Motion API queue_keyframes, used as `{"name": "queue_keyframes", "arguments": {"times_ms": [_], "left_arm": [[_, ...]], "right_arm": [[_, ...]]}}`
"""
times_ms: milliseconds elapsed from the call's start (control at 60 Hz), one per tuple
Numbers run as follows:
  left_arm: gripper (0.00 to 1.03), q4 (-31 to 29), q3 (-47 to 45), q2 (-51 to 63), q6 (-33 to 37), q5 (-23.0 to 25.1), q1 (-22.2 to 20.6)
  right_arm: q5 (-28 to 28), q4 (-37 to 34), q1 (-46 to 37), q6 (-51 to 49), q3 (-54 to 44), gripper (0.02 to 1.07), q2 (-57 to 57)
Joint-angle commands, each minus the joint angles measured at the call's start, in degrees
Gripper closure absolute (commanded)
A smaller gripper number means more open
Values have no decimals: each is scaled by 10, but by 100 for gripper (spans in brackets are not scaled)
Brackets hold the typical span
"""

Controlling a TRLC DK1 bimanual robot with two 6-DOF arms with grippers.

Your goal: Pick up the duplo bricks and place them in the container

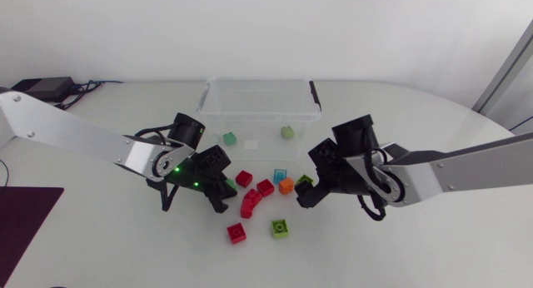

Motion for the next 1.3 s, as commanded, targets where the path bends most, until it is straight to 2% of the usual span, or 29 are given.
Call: {"name": "queue_keyframes", "arguments": {"times_ms": [0,200,433,533,617,650,783,850,933,983,1017,1100,1133,1150,1167,1233,1283], "left_arm": [[76,-1,-8,-15,-2,3,12],[77,-25,-18,-94,-3,18,27],[77,-69,-3,-242,-48,39,41],[77,-73,22,-275,-80,46,49],[77,-57,41,-277,-114,46,57],[77,-32,47,-272,-136,46,58],[77,22,74,-229,-190,36,61],[77,62,97,-191,-220,12,59],[76,65,130,-152,-235,6,61],[74,71,154,-121,-241,-15,59],[70,75,164,-106,-243,-24,57],[52,93,186,-76,-249,-52,55],[39,94,199,-61,-249,-69,55],[38,94,200,-60,-249,-71,54],[30,94,207,-54,-249,-80,53],[20,96,213,-50,-250,-91,54],[17,97,212,-53,-250,-92,54]], "right_arm": [[-1,14,-13,-22,7,13,36],[-9,13,-31,-45,33,14,66],[-21,11,-36,-55,62,24,115],[-28,11,-34,-57,62,41,127],[-29,11,-34,-57,61,69,127],[-30,11,-33,-57,58,80,124],[-29,-1,-34,-58,44,81,82],[-29,-18,-33,-56,40,81,47],[-28,-44,-33,-55,43,81,15],[-26,-60,-32,-54,47,81,-9],[-23,-71,-30,-53,50,81,-24],[-22,-101,-21,-48,62,81,-60],[-17,-113,-15,-45,69,81,-77],[-16,-116,-13,-44,70,81,-81],[-15,-126,-11,-44,76,81,-92],[-13,-145,-4,-41,92,81,-107],[-11,-156,-4,-40,108,81,-118]]}}
